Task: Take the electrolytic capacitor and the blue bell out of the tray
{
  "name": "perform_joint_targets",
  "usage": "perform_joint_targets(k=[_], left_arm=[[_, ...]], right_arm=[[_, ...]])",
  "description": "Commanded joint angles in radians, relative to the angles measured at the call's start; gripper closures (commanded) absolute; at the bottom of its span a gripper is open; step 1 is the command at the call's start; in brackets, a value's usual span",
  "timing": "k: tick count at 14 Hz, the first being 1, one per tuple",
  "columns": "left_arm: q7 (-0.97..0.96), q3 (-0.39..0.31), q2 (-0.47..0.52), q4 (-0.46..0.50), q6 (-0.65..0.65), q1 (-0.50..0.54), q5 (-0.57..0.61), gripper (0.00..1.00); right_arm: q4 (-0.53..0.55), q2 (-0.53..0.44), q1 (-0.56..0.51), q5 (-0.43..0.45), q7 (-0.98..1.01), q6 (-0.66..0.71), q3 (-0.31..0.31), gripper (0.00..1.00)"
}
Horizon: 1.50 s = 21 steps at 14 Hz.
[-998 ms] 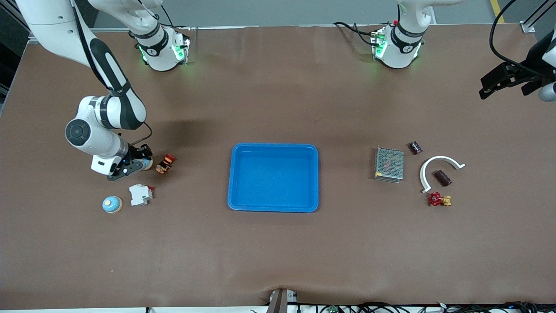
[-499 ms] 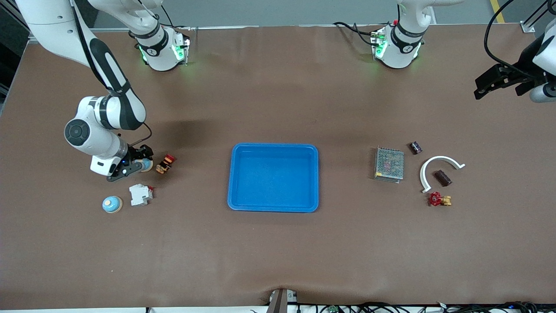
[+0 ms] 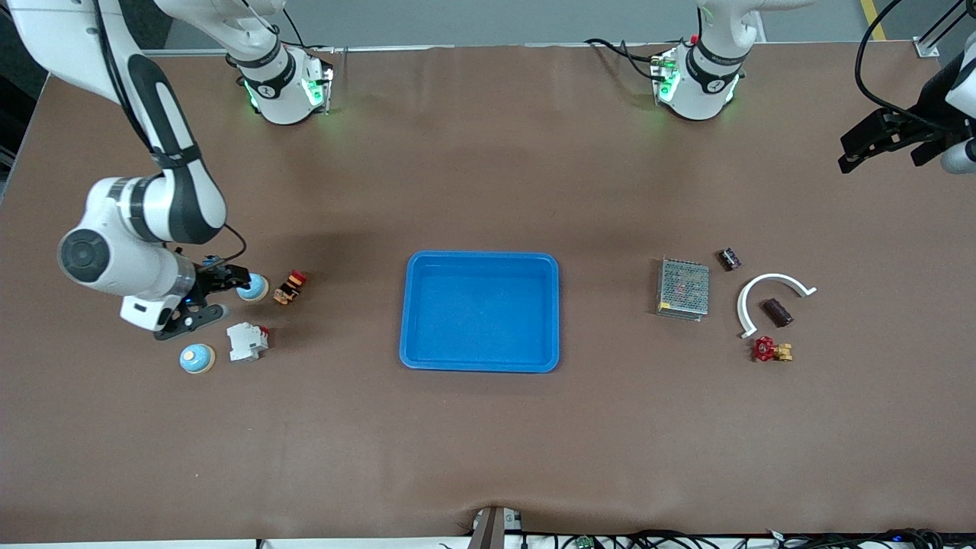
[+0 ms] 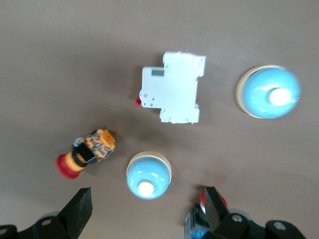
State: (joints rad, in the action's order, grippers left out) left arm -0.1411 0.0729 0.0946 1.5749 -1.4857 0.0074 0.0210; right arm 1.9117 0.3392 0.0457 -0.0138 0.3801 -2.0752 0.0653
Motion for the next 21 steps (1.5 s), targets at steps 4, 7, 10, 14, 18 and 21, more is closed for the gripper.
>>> perform_joint_targets(k=[4,7,10,14,18,21], left_arm=[[0.006,-0.001,-0.012,-0.038,0.018,0.009,0.007,0.0],[0.002,0.001,-0.012,-0.036,0.024,0.009,-0.003,0.0],[0.003,0.001,-0.01,-0.032,0.021,0.011,-0.006,0.0],[0.003,0.001,-0.012,-0.035,0.016,0.009,-0.007,0.0],[0.003,0.001,-0.01,-0.036,0.013,0.009,-0.007,0.0],[0.012,0.001,-0.007,-0.033,0.015,0.009,-0.007,0.0]], right_arm=[[-0.299,-0.048,0.006,0.003,-0.205,0.407,-0.006,0.0],[-0.439,-0.083,0.006,0.017,-0.213,0.593,-0.004,0.0],[-0.433,-0.19,-0.01,0.018,-0.227,0.627,-0.002,0.0],[-0.416,-0.269,-0.035,0.018,-0.262,0.638,-0.001,0.0],[-0.415,-0.315,-0.029,0.018,-0.365,0.641,0.002,0.0],[-0.39,-0.333,-0.046,0.014,-0.366,0.641,0.004,0.0]])
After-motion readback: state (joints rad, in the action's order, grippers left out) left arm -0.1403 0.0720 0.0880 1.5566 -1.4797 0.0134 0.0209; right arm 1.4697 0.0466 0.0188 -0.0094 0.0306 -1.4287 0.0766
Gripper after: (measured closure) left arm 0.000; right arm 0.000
